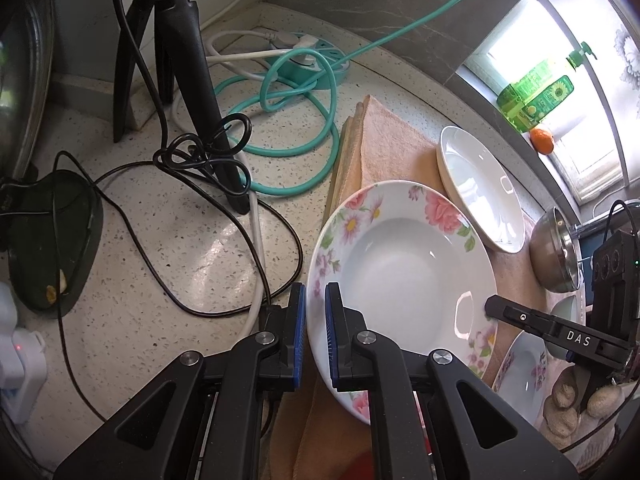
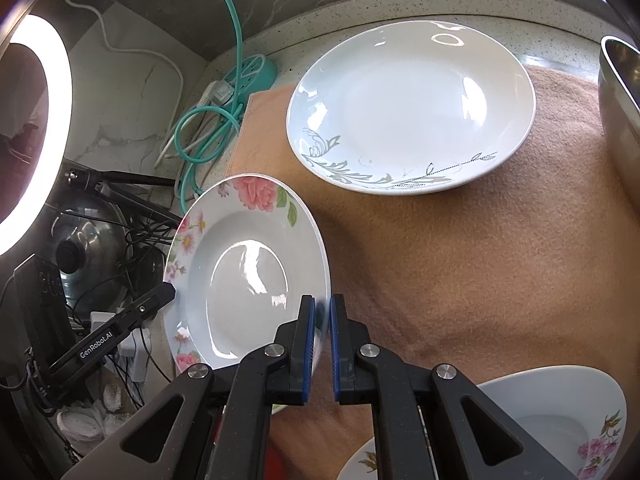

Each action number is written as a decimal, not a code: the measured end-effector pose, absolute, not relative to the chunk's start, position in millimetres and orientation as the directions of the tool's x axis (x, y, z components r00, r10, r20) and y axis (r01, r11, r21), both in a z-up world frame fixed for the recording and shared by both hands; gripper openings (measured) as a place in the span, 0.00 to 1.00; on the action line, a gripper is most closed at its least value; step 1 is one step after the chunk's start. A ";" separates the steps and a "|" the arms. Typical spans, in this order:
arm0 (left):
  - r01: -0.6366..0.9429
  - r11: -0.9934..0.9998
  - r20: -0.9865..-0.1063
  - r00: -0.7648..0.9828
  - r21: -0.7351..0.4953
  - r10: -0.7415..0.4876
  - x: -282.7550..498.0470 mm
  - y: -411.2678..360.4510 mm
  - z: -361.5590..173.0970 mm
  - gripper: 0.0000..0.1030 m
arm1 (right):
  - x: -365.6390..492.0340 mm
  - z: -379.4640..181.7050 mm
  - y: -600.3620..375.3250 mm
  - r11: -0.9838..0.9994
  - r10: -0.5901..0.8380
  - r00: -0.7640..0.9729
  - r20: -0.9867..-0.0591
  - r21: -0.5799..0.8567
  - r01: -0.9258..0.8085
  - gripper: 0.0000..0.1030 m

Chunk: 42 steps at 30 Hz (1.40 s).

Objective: Organize plates and bowls
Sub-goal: 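Lift the pink-flowered deep plate by its rim with both tools, then carry the deep plate and lower it onto the white pink-rose plate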

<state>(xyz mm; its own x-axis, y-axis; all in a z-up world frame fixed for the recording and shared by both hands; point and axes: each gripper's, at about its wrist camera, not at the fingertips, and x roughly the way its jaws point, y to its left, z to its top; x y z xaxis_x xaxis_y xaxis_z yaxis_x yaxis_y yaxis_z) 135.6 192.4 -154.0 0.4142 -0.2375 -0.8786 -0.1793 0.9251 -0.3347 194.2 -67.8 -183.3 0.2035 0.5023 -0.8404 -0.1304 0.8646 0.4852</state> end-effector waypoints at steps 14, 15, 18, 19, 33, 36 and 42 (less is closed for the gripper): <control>-0.139 0.925 -0.864 0.427 -0.354 -0.266 136.2 175.1 -141.5 0.08 | 185.7 -172.1 -89.5 0.864 0.504 0.226 -0.834 0.490 -0.119 0.07; -0.132 0.926 -0.863 0.428 -0.354 -0.269 135.7 173.0 -139.7 0.08 | 184.7 -170.9 -91.6 0.863 0.504 0.228 -0.833 0.490 -0.118 0.07; -0.121 0.925 -0.858 0.433 -0.359 -0.276 134.4 167.8 -135.6 0.08 | 181.5 -167.1 -99.2 0.862 0.507 0.234 -0.829 0.494 -0.117 0.07; -0.118 0.925 -0.857 0.434 -0.361 -0.279 134.1 165.8 -134.1 0.08 | 180.3 -166.0 -102.0 0.860 0.510 0.235 -0.828 0.497 -0.116 0.07; -0.073 0.927 -0.837 0.460 -0.369 -0.297 119.6 134.0 -113.3 0.08 | 160.3 -147.6 -140.8 0.846 0.531 0.268 -0.804 0.523 -0.107 0.07; -0.067 0.924 -0.832 0.463 -0.376 -0.305 114.5 125.6 -109.2 0.08 | 153.7 -143.8 -150.5 0.844 0.533 0.273 -0.801 0.525 -0.109 0.07; -0.064 0.918 -0.827 0.461 -0.391 -0.320 100.5 103.5 -105.5 0.08 | 143.5 -136.6 -170.4 0.846 0.529 0.285 -0.799 0.522 -0.106 0.07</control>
